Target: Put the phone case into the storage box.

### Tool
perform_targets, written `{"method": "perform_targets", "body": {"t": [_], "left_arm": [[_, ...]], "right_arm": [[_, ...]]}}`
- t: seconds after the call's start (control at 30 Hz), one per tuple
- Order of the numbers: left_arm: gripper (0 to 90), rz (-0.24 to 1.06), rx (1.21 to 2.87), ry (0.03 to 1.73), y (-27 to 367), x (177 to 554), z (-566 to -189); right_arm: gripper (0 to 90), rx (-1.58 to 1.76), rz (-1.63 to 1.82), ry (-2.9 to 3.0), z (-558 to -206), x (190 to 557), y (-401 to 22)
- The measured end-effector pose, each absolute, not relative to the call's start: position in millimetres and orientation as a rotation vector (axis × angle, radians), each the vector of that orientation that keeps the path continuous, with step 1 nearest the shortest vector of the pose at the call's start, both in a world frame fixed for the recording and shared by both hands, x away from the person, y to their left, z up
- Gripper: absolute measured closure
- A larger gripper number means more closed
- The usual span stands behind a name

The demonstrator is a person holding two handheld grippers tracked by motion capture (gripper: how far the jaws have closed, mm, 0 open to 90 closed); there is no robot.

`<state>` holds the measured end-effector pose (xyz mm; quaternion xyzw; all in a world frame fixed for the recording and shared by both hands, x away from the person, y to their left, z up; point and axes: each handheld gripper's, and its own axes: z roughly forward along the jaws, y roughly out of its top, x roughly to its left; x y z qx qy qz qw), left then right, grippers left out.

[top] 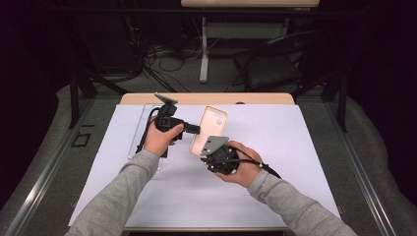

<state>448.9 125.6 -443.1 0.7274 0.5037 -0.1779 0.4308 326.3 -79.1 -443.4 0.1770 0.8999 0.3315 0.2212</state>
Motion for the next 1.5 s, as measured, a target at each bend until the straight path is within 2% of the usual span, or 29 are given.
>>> {"method": "perform_targets", "body": {"t": [0.9,1.5], "left_arm": [[81.3,-0.204,1.692,1.062,151,416,-434],[81.4,-0.121,1.574,1.005,168,384,-445]], "right_arm": [[51.2,0.8,1.208,2.35,-416,335,-127],[50.3,0.957,1.377,2.275,-415,342,-144]]}}
